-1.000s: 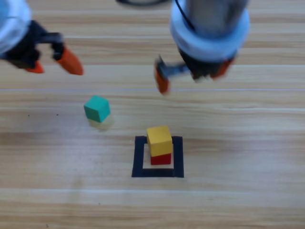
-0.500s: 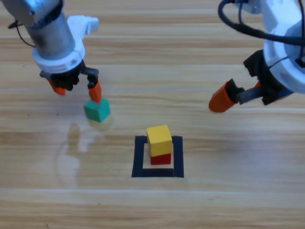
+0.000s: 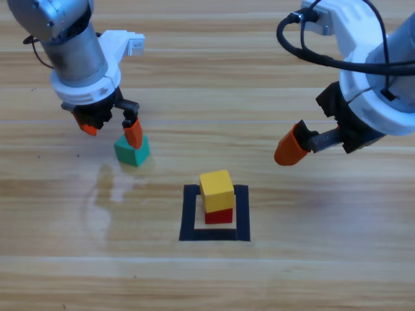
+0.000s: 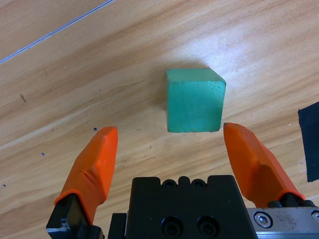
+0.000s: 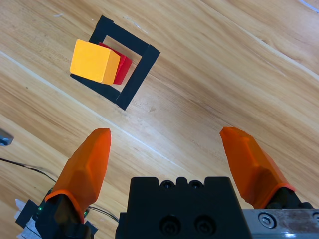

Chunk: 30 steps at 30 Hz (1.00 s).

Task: Stack the blocks in the rectangular block: red at the bottom, yellow in the middle, green on top

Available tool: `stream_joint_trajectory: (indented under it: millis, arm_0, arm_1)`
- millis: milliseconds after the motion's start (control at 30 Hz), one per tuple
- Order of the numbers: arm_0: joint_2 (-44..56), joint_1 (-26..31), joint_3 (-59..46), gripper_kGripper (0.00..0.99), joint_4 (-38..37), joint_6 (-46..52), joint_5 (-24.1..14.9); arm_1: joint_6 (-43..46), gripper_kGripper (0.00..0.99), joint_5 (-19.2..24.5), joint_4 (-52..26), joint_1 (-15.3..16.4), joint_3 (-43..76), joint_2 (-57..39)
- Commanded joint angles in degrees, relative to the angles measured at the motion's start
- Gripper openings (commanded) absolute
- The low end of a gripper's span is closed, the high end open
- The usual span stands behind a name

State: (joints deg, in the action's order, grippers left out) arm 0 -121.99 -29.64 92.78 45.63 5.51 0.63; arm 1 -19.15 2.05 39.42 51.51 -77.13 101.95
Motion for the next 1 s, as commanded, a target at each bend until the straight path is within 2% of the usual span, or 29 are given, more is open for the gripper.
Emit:
stream_joint_trajectory:
  millis: [33, 500, 1000]
  arm_0:
    - [1.41, -1.12, -0.49, 0.908, 0.42, 0.37, 0.07]
    - [-1.67, -3.58, -0.58, 0.907, -1.34, 0.90, -0.54]
    - [-7.38, -3.49, -2.69, 0.905, -7.49, 1.69, -1.86]
  arm_1:
    - [0.43, 0.988, 0.76, 1.27, -1.06, -0.92, 4.04]
    - [0.43, 0.988, 0.58, 1.80, -1.15, -1.71, 5.10]
    - [0.43, 0.988, 0.58, 1.97, -1.15, -1.71, 4.92]
